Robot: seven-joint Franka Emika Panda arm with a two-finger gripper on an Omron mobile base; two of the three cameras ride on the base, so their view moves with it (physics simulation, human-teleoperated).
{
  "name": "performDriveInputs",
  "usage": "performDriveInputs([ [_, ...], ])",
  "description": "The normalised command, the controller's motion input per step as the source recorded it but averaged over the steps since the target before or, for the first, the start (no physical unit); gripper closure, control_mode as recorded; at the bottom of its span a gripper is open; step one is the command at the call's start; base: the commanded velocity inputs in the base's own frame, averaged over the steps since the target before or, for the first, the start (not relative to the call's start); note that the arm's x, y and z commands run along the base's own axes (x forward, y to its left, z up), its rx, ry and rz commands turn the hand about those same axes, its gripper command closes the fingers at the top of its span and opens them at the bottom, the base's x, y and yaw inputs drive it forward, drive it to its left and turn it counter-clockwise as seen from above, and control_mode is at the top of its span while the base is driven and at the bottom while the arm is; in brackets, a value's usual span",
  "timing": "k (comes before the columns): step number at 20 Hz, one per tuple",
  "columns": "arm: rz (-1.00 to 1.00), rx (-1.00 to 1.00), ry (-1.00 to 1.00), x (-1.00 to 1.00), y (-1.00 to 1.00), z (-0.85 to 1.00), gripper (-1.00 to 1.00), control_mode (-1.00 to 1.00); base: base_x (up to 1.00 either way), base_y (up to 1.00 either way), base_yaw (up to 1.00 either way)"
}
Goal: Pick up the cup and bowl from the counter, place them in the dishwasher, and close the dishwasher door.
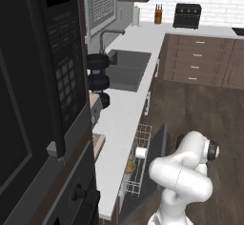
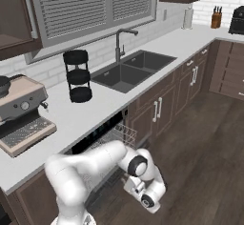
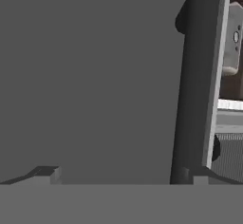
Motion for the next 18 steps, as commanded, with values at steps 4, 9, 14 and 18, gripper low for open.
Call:
performDriveInputs([
  [4, -0.06, -0.03, 0.0, 0.46, 1.0, 0.46, -1.0, -1.0, 0.0, 0.0, 0.0],
  [9, -0.07, -0.11, 0.03, 0.65, 1.0, 0.24, -1.0, -1.0, 0.0, 0.0, 0.0],
  [14, -0.08, -0.13, 0.07, 0.68, 1.0, 0.05, -1.0, -1.0, 0.0, 0.0, 0.0],
  [18, -0.09, -0.13, 0.12, 0.69, 1.0, 0.0, -1.0, -1.0, 0.0, 0.0, 0.0],
])
